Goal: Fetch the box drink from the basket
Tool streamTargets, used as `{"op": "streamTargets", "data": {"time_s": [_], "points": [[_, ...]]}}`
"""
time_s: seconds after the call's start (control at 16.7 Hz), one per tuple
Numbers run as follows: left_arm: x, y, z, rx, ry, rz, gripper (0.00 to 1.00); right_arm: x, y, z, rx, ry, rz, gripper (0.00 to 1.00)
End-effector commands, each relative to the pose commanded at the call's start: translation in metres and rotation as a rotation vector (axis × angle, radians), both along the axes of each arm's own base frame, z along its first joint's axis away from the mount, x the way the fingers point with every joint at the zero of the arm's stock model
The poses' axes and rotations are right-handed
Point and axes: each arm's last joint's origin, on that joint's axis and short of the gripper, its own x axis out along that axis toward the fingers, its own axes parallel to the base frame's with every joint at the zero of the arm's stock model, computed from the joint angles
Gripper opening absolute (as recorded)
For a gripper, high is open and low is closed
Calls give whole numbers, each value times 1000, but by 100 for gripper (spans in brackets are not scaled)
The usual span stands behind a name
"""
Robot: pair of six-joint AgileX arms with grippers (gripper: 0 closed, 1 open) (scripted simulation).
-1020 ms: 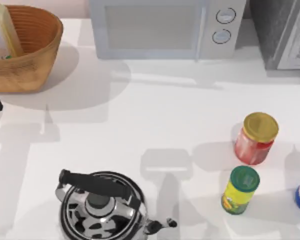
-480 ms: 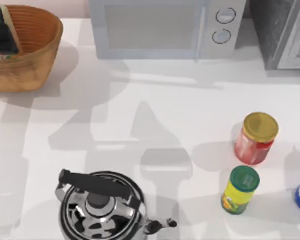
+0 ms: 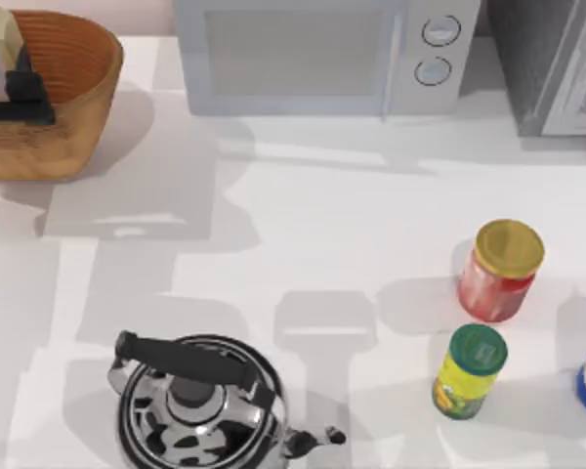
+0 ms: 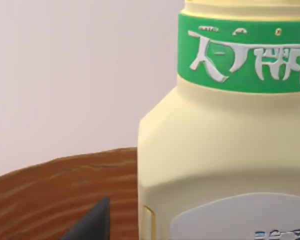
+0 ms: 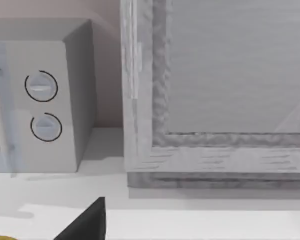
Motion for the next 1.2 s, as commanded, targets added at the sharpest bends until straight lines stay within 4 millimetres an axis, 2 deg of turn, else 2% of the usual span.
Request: {"op": "streamTargets", "data": {"time_s": [0.48, 0.96, 1.2], "points": [[3, -1, 1, 4, -6, -1, 100, 0, 0, 0, 0, 0, 0, 100], [46, 0, -3, 0, 1, 0, 100, 0, 0, 0, 0, 0, 0, 100], [51, 0, -3, 0, 2, 0, 100, 0, 0, 0, 0, 0, 0, 100]]}}
